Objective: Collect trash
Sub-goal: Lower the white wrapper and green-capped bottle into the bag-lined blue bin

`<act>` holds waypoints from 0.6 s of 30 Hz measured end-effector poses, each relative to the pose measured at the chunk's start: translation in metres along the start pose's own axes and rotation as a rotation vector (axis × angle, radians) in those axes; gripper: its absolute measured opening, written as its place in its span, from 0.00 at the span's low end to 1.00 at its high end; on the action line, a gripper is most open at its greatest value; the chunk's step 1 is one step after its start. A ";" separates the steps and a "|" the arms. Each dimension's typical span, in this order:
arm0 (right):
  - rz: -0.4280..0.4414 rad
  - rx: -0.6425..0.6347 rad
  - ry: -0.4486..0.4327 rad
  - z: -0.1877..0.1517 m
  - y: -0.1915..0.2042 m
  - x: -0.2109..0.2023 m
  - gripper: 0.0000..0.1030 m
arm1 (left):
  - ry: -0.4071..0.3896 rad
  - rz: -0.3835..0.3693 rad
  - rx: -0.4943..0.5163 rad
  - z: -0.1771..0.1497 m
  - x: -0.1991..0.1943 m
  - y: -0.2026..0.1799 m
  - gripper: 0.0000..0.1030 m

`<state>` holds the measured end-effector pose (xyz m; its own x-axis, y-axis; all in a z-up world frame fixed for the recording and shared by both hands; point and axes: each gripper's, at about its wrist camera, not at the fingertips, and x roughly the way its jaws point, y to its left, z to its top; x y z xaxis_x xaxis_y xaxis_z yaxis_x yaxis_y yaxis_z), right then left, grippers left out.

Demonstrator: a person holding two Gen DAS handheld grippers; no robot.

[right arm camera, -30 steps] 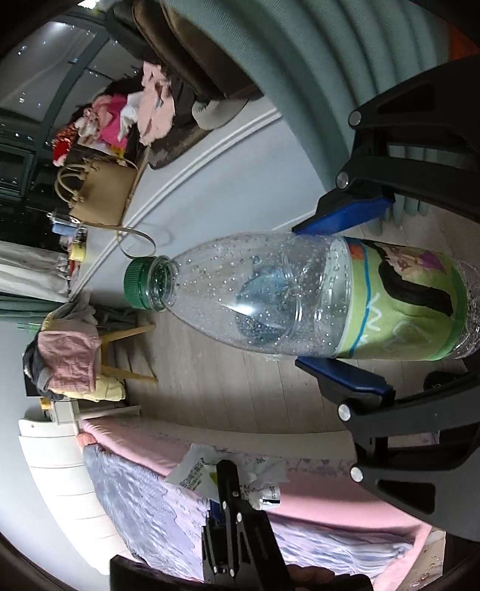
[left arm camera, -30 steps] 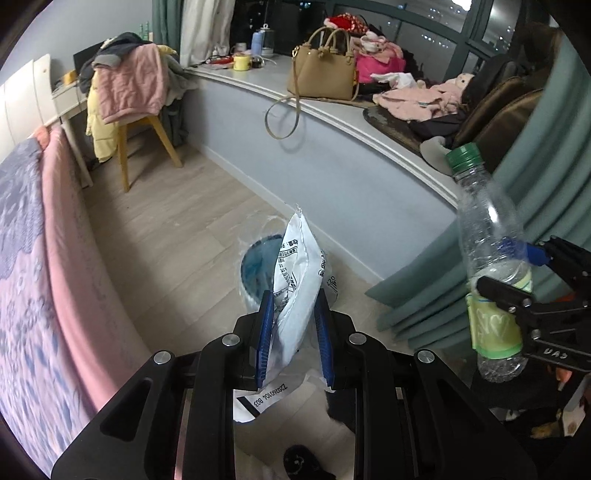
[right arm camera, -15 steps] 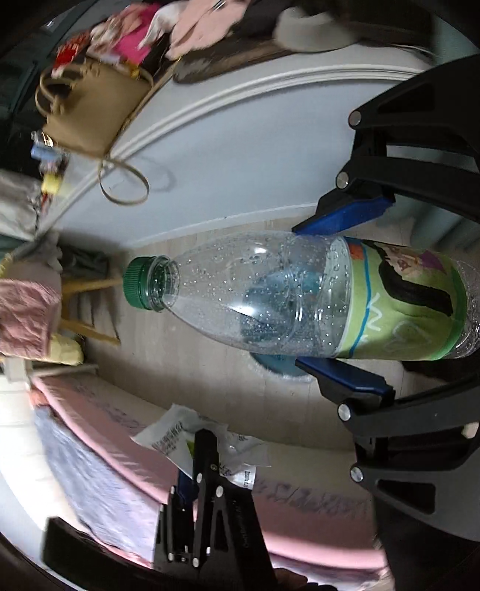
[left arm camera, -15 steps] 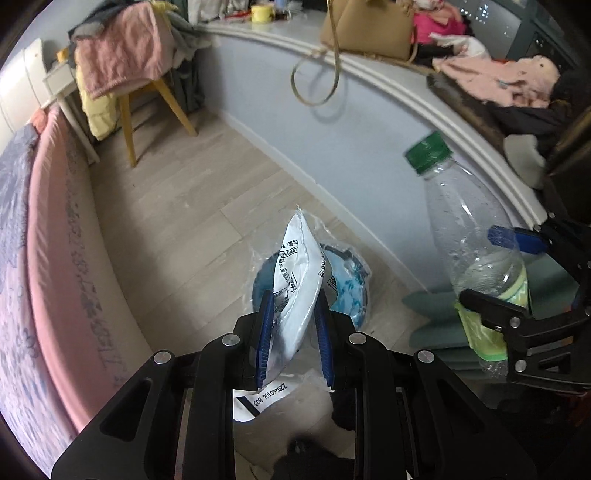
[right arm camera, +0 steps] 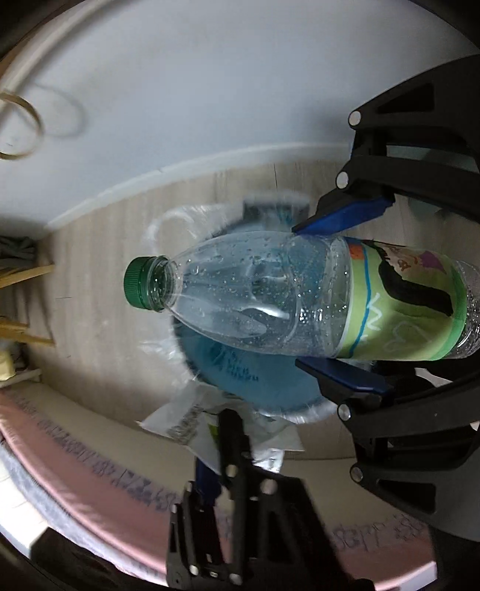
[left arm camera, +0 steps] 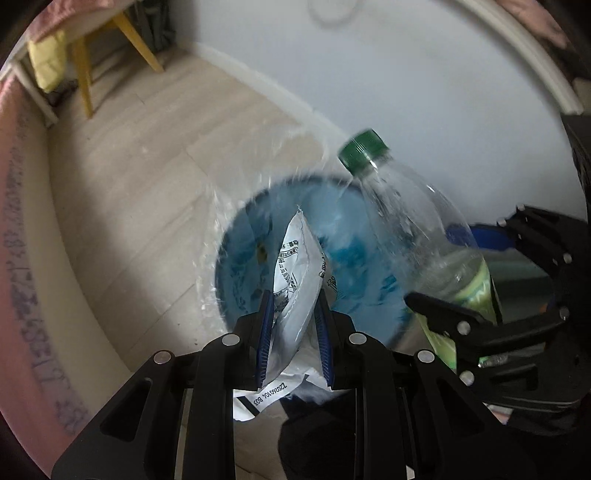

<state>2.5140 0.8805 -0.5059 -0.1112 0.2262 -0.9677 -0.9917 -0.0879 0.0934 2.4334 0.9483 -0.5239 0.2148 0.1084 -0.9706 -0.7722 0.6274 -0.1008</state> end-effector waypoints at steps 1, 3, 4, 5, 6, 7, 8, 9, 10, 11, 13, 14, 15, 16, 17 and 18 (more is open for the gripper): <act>-0.002 0.005 0.011 0.001 0.000 0.019 0.59 | 0.015 -0.001 0.004 -0.002 0.018 0.004 0.20; -0.003 0.033 0.051 0.002 -0.003 0.048 0.59 | 0.034 -0.008 0.015 -0.003 0.048 0.010 0.20; -0.002 0.056 0.071 0.004 -0.007 0.060 0.59 | 0.041 -0.008 0.020 -0.004 0.057 0.010 0.20; -0.001 0.078 0.091 0.005 -0.009 0.072 0.59 | 0.049 -0.006 0.023 -0.003 0.069 0.013 0.20; 0.002 0.096 0.121 0.003 -0.009 0.086 0.59 | 0.054 -0.008 0.018 -0.003 0.078 0.015 0.20; 0.004 0.105 0.138 0.002 -0.009 0.095 0.59 | 0.062 -0.013 0.006 -0.001 0.087 0.017 0.20; 0.013 0.112 0.164 0.001 -0.008 0.105 0.59 | 0.070 -0.015 0.000 0.001 0.096 0.019 0.20; 0.024 0.119 0.168 0.002 -0.009 0.109 0.59 | 0.075 -0.017 -0.001 0.002 0.102 0.019 0.20; 0.030 0.120 0.173 0.004 -0.007 0.111 0.59 | 0.078 -0.023 -0.013 0.005 0.111 0.022 0.20; 0.029 0.106 0.189 0.007 -0.004 0.115 0.59 | 0.078 -0.025 -0.023 0.007 0.115 0.023 0.20; 0.042 0.090 0.208 0.015 0.001 0.122 0.59 | 0.078 -0.028 -0.038 0.014 0.124 0.029 0.20; 0.046 0.081 0.222 0.019 0.002 0.127 0.59 | 0.079 -0.028 -0.038 0.017 0.128 0.031 0.20; 0.046 0.076 0.228 0.018 0.000 0.127 0.59 | 0.073 -0.028 -0.033 0.019 0.129 0.032 0.20; 0.043 0.068 0.238 0.021 0.000 0.130 0.59 | 0.066 -0.034 -0.019 0.022 0.130 0.031 0.20; 0.044 0.071 0.246 0.024 -0.001 0.131 0.59 | 0.066 -0.044 -0.009 0.025 0.131 0.030 0.20; 0.047 0.075 0.264 0.026 -0.003 0.135 0.59 | 0.066 -0.048 -0.001 0.027 0.130 0.029 0.20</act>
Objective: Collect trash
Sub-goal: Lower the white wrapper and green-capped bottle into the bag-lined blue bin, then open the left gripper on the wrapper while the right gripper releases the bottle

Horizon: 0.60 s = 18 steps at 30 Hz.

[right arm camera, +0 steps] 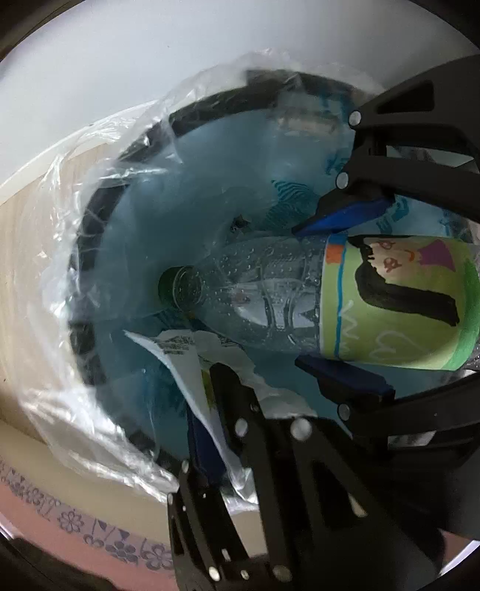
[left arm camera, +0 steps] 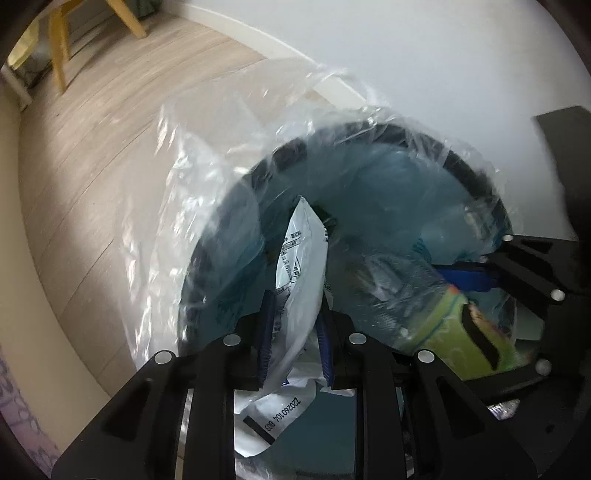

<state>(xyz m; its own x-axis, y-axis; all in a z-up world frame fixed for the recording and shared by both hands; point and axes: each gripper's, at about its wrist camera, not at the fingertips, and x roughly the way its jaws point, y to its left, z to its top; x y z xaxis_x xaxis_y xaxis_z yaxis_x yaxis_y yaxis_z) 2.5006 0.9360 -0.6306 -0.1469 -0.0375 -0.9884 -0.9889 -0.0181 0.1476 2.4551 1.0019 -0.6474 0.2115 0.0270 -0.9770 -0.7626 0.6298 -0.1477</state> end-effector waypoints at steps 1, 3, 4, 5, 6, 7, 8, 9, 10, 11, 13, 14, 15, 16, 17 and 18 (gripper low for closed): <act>0.003 0.000 0.013 0.002 -0.002 0.002 0.59 | 0.000 -0.006 0.009 0.002 0.001 -0.001 0.20; 0.005 -0.002 0.030 0.006 -0.003 0.005 0.59 | 0.001 -0.012 0.019 0.003 0.001 -0.002 0.20; 0.006 -0.004 0.038 0.008 -0.002 0.007 0.59 | 0.004 -0.014 0.022 0.004 0.002 -0.003 0.20; 0.006 -0.011 0.051 0.010 -0.003 0.009 0.59 | 0.009 -0.015 0.026 0.005 0.002 -0.003 0.20; 0.008 -0.015 0.055 0.010 -0.003 0.009 0.59 | 0.012 -0.017 0.027 0.006 0.003 -0.003 0.20; 0.011 -0.021 0.059 0.011 -0.002 0.010 0.59 | 0.015 -0.017 0.029 0.006 0.003 -0.004 0.20; 0.012 -0.029 0.064 0.011 -0.002 0.011 0.59 | 0.019 -0.014 0.035 0.009 0.004 -0.003 0.20; 0.015 -0.042 0.069 0.009 -0.003 0.012 0.59 | 0.021 -0.012 0.040 0.010 0.005 -0.003 0.20; 0.017 -0.053 0.069 0.010 -0.003 0.014 0.59 | 0.024 -0.009 0.045 0.010 0.006 -0.004 0.20; 0.019 -0.061 0.068 0.009 -0.003 0.014 0.59 | 0.026 -0.007 0.050 0.008 0.006 -0.002 0.20; 0.021 -0.073 0.064 0.013 0.000 0.015 0.59 | 0.029 -0.003 0.054 0.005 0.005 -0.002 0.20; 0.024 -0.073 0.060 0.013 0.000 0.015 0.59 | 0.029 -0.005 0.053 0.004 0.005 -0.002 0.20; 0.028 -0.068 0.051 0.013 -0.001 0.016 0.59 | 0.029 -0.007 0.052 0.004 0.004 -0.002 0.20; 0.033 -0.062 0.043 0.013 -0.003 0.016 0.59 | 0.030 -0.010 0.052 0.004 0.005 -0.002 0.20; 0.036 -0.060 0.037 0.014 -0.006 0.018 0.59 | 0.033 -0.011 0.054 0.005 0.005 -0.004 0.20; 0.037 -0.060 0.033 0.013 -0.011 0.015 0.59 | 0.035 -0.011 0.053 0.005 0.006 -0.003 0.20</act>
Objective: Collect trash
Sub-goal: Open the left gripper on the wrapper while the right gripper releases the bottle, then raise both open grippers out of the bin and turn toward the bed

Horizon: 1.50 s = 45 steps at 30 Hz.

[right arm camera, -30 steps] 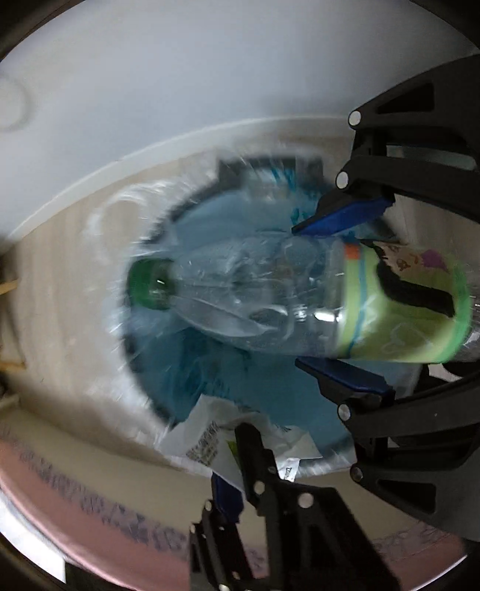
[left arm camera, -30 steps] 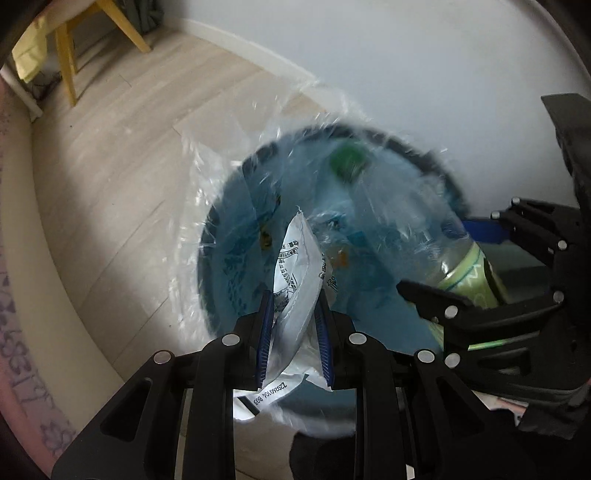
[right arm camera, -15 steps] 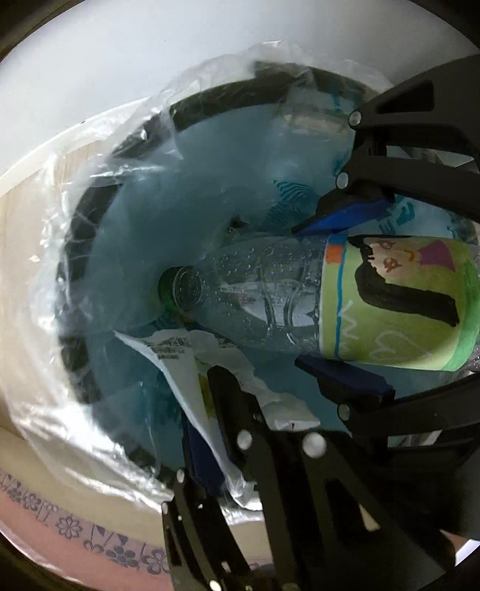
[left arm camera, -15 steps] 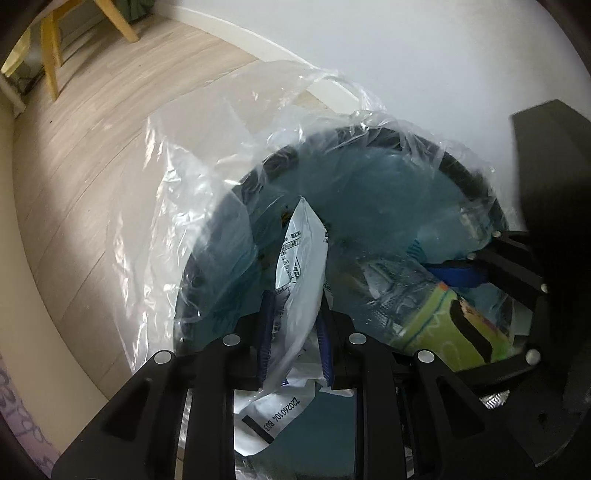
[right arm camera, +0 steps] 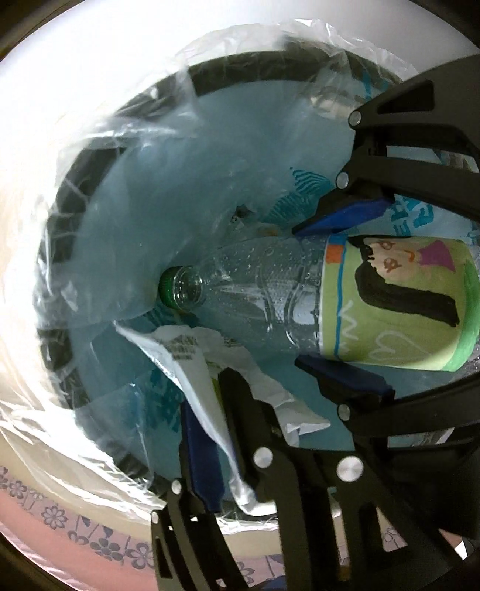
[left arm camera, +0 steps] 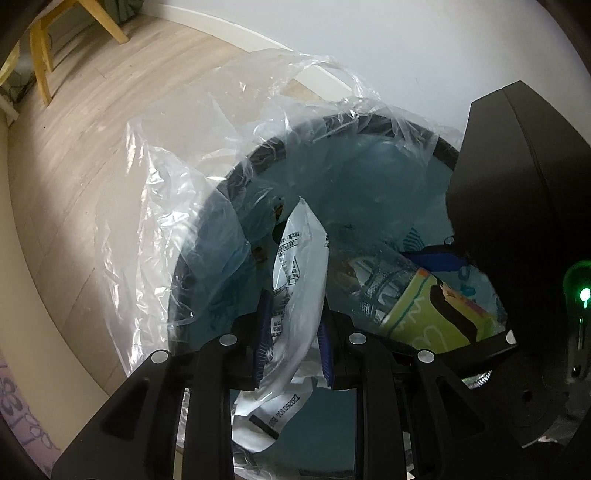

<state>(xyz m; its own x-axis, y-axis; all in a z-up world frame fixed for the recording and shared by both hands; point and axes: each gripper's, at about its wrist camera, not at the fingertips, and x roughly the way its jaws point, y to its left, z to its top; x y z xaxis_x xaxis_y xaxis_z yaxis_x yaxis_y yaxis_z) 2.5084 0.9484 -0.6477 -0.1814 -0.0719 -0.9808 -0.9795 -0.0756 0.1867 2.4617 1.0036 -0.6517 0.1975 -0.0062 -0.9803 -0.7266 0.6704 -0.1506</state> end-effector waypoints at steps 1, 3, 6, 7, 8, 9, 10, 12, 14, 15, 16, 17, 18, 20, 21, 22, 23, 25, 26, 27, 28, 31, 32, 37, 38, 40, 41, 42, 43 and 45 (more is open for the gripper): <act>-0.001 0.000 -0.006 -0.001 0.000 0.000 0.59 | 0.001 0.000 -0.006 0.000 0.000 0.001 0.22; -0.001 0.001 -0.018 -0.002 -0.002 -0.003 0.60 | -0.003 0.001 -0.020 0.000 -0.002 0.001 0.29; 0.019 -0.006 -0.031 0.001 -0.006 -0.008 0.79 | -0.031 0.022 -0.043 -0.002 -0.009 0.000 0.49; 0.025 -0.007 -0.035 0.000 -0.007 -0.009 0.85 | -0.034 0.021 -0.048 -0.002 -0.011 0.000 0.53; 0.029 -0.007 -0.040 -0.003 -0.007 -0.009 0.88 | -0.036 0.015 -0.055 -0.002 -0.013 -0.001 0.56; 0.033 -0.015 -0.047 -0.005 -0.007 -0.012 0.88 | -0.037 0.011 -0.058 -0.003 -0.014 -0.001 0.58; 0.035 -0.020 -0.049 -0.007 -0.006 -0.014 0.88 | -0.042 0.005 -0.062 -0.004 -0.017 -0.003 0.63; 0.038 -0.037 -0.060 -0.011 -0.004 -0.020 0.88 | -0.044 -0.006 -0.068 -0.003 -0.024 0.001 0.70; 0.040 -0.044 -0.073 -0.016 -0.006 -0.025 0.88 | -0.047 0.014 -0.067 -0.007 -0.032 -0.005 0.82; 0.034 -0.046 -0.083 -0.019 -0.006 -0.029 0.88 | -0.054 0.021 -0.066 -0.008 -0.035 -0.006 0.84; 0.028 -0.048 -0.093 -0.022 -0.005 -0.033 0.88 | -0.060 0.015 -0.068 -0.009 -0.040 -0.006 0.87; 0.021 -0.049 -0.103 -0.024 -0.006 -0.037 0.89 | -0.062 0.013 -0.068 -0.010 -0.044 -0.008 0.89; 0.011 -0.051 -0.116 -0.029 -0.006 -0.045 0.90 | -0.064 0.015 -0.068 -0.012 -0.047 -0.008 0.90; -0.001 -0.052 -0.131 -0.034 -0.006 -0.054 0.93 | -0.064 0.028 -0.068 -0.013 -0.054 -0.007 0.94; -0.008 -0.051 -0.144 -0.038 -0.006 -0.060 0.93 | -0.062 0.028 -0.066 -0.012 -0.057 -0.006 0.94; -0.014 -0.048 -0.150 -0.038 0.001 -0.057 0.93 | -0.060 0.032 -0.066 -0.014 -0.061 -0.006 0.94; -0.022 -0.046 -0.155 -0.040 0.001 -0.062 0.93 | -0.053 0.028 -0.070 -0.014 -0.067 -0.008 0.94; -0.038 -0.037 -0.165 -0.047 0.005 -0.077 0.93 | -0.041 0.024 -0.086 -0.019 -0.077 -0.008 0.94; -0.043 -0.034 -0.165 -0.049 0.006 -0.082 0.93 | -0.037 0.025 -0.093 -0.022 -0.084 -0.008 0.94; -0.051 -0.030 -0.167 -0.052 0.006 -0.091 0.93 | -0.034 0.028 -0.097 -0.024 -0.093 -0.011 0.94; -0.056 -0.026 -0.170 -0.054 0.005 -0.096 0.93 | -0.031 0.034 -0.098 -0.026 -0.106 -0.013 0.94; -0.075 -0.022 -0.186 -0.063 0.005 -0.129 0.93 | -0.034 0.052 -0.096 -0.029 -0.135 -0.015 0.94; -0.081 -0.020 -0.192 -0.066 0.005 -0.139 0.93 | -0.036 0.057 -0.100 -0.029 -0.148 -0.017 0.94; -0.108 0.001 -0.232 -0.086 0.010 -0.212 0.93 | -0.055 0.011 -0.132 -0.028 -0.221 -0.033 0.94; -0.112 0.002 -0.238 -0.089 0.011 -0.224 0.93 | -0.060 0.005 -0.133 -0.028 -0.232 -0.036 0.94; -0.125 0.004 -0.252 -0.096 0.015 -0.253 0.93 | -0.075 -0.001 -0.137 -0.027 -0.263 -0.045 0.94; -0.135 0.003 -0.262 -0.099 0.019 -0.271 0.93 | -0.085 0.001 -0.140 -0.027 -0.279 -0.048 0.94; -0.141 0.002 -0.267 -0.100 0.020 -0.279 0.93 | -0.093 0.009 -0.139 -0.026 -0.291 -0.052 0.94; -0.148 0.001 -0.279 -0.101 0.023 -0.294 0.93 | -0.108 0.028 -0.136 -0.025 -0.311 -0.056 0.94; -0.163 -0.004 -0.316 -0.101 0.029 -0.321 0.93 | -0.132 0.048 -0.152 -0.024 -0.338 -0.057 0.94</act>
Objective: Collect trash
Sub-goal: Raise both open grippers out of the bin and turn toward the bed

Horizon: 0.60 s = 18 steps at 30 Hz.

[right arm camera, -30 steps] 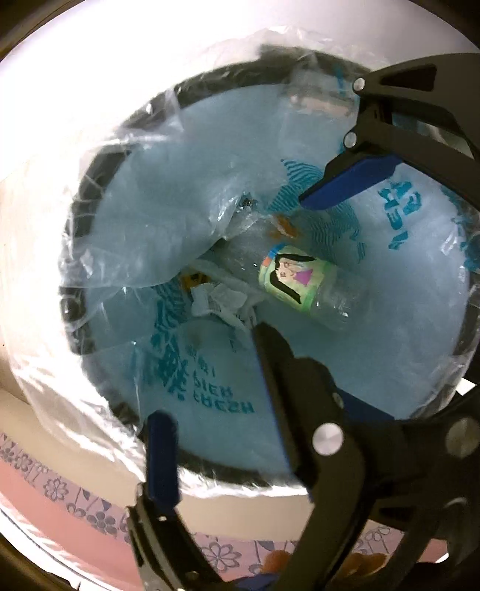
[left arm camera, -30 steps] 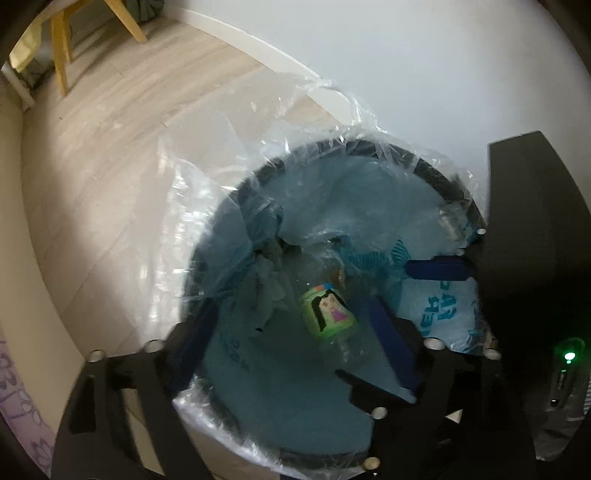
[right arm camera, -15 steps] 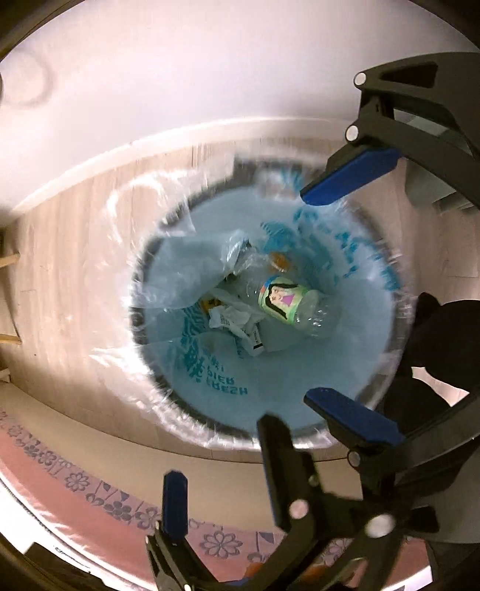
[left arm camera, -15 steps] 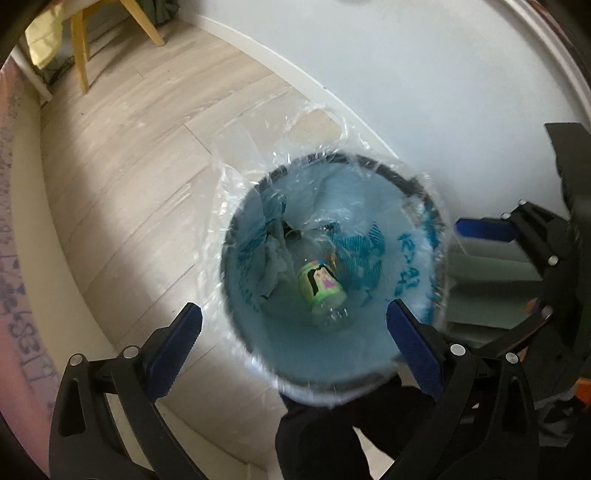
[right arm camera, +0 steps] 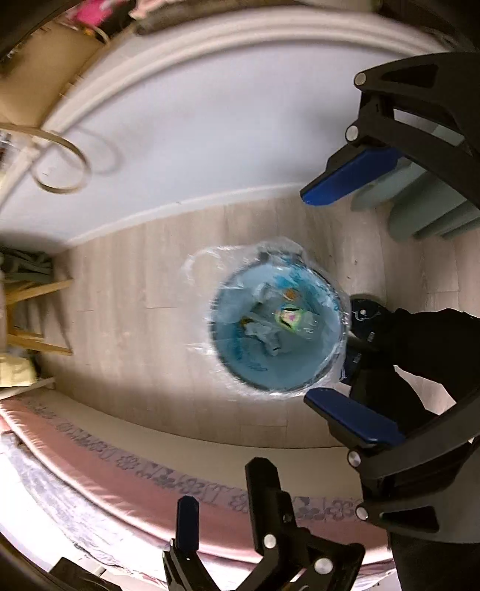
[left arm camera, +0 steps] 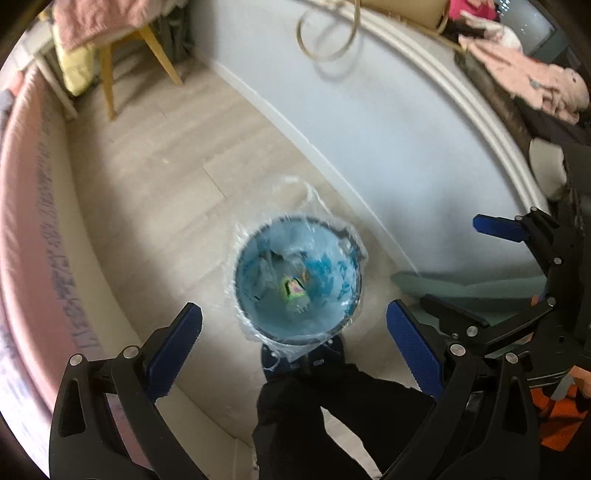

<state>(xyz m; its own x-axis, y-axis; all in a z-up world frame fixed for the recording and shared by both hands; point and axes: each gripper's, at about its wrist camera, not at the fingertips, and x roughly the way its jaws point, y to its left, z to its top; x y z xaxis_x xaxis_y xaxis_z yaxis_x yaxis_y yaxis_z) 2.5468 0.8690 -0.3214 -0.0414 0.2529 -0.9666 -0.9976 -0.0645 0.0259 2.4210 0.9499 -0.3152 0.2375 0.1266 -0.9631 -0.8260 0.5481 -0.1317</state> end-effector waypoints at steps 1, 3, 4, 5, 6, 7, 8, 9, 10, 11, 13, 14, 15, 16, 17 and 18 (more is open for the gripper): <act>-0.007 -0.002 -0.024 0.004 0.001 -0.014 0.93 | -0.012 0.002 -0.013 0.003 -0.011 0.001 0.94; -0.017 0.000 -0.061 0.013 0.004 -0.034 0.93 | -0.036 0.011 -0.032 0.007 -0.029 0.005 0.94; -0.017 0.006 -0.075 0.016 0.006 -0.042 0.93 | -0.045 0.002 -0.047 0.009 -0.036 0.010 0.94; -0.014 0.011 -0.085 0.020 0.007 -0.048 0.93 | -0.050 -0.008 -0.072 0.010 -0.040 0.017 0.94; -0.009 0.015 -0.100 0.024 0.010 -0.056 0.93 | -0.052 -0.012 -0.096 0.011 -0.044 0.023 0.94; -0.009 0.014 -0.114 0.027 0.012 -0.062 0.93 | -0.055 -0.018 -0.121 0.010 -0.047 0.031 0.94; -0.010 0.011 -0.127 0.030 0.015 -0.066 0.93 | -0.059 -0.016 -0.142 0.009 -0.048 0.038 0.94; -0.011 0.007 -0.144 0.033 0.017 -0.071 0.93 | -0.060 -0.005 -0.156 0.009 -0.052 0.043 0.94; -0.009 0.004 -0.151 0.036 0.019 -0.074 0.93 | -0.064 0.011 -0.169 0.007 -0.054 0.049 0.94; -0.007 0.002 -0.154 0.038 0.020 -0.076 0.93 | -0.071 0.023 -0.180 0.005 -0.056 0.053 0.94; 0.000 -0.022 -0.169 0.044 0.023 -0.085 0.93 | -0.090 0.044 -0.186 0.000 -0.065 0.056 0.94; 0.002 -0.034 -0.175 0.046 0.024 -0.089 0.93 | -0.100 0.060 -0.185 -0.002 -0.069 0.056 0.94; 0.006 -0.054 -0.185 0.050 0.024 -0.093 0.93 | -0.107 0.072 -0.183 -0.003 -0.073 0.055 0.94; 0.013 -0.076 -0.192 0.054 0.024 -0.096 0.93 | -0.115 0.082 -0.181 -0.005 -0.077 0.053 0.94; 0.018 -0.089 -0.195 0.056 0.023 -0.098 0.93 | -0.121 0.090 -0.184 -0.006 -0.080 0.051 0.94; 0.027 -0.110 -0.198 0.059 0.023 -0.099 0.93 | -0.124 0.094 -0.188 -0.007 -0.083 0.049 0.94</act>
<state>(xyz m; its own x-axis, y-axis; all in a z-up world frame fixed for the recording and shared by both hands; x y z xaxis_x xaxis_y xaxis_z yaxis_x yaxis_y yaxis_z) 2.5249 0.8993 -0.2097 -0.0890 0.4338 -0.8966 -0.9843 -0.1761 0.0125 2.3570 0.9606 -0.2437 0.2068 0.2767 -0.9384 -0.9253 0.3671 -0.0957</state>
